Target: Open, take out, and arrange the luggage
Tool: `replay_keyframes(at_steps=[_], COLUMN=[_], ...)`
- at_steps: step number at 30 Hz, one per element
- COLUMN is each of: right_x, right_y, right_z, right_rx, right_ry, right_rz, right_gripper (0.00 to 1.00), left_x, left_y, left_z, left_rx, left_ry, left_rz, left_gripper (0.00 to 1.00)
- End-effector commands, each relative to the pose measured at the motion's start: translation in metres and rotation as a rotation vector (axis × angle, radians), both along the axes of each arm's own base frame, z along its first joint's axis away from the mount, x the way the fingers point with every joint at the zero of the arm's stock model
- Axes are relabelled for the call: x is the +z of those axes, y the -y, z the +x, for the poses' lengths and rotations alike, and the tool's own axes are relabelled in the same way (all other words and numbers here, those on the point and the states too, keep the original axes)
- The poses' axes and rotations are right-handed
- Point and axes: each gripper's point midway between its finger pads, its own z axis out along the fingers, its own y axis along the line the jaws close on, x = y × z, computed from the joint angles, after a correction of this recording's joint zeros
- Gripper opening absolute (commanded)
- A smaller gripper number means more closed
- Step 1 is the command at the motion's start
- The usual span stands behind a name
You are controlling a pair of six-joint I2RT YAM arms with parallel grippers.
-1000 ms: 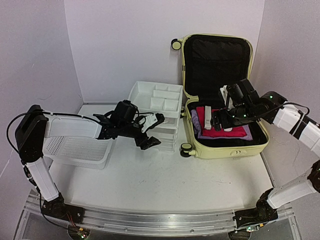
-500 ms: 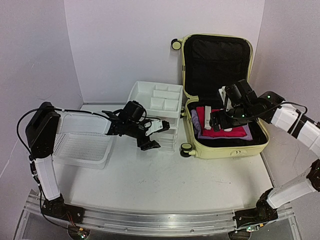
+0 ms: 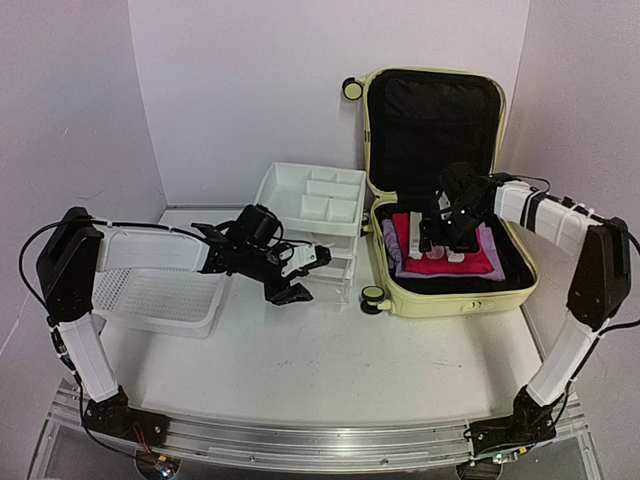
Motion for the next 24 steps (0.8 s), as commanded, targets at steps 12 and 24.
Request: replay_keyframes(at_steps=[12,24], right_x=[-0.01,-0.049], right_y=[0.01,0.026], right_z=[0.099,0.113], right_rx=[-0.035,-0.069], right_ry=[0.069,0.021], right_rz=[-0.121,-0.253], right_gripper=[0.74,0.63], left_x=[0.087,0.176], left_y=[-0.006,-0.042], left_z=[-0.033,-0.066], left_rx=[-0.003,0.009], left_ry=[-0.053,0.061], left_rz=[-0.199,-0.366], left_gripper=[0.7,0.75])
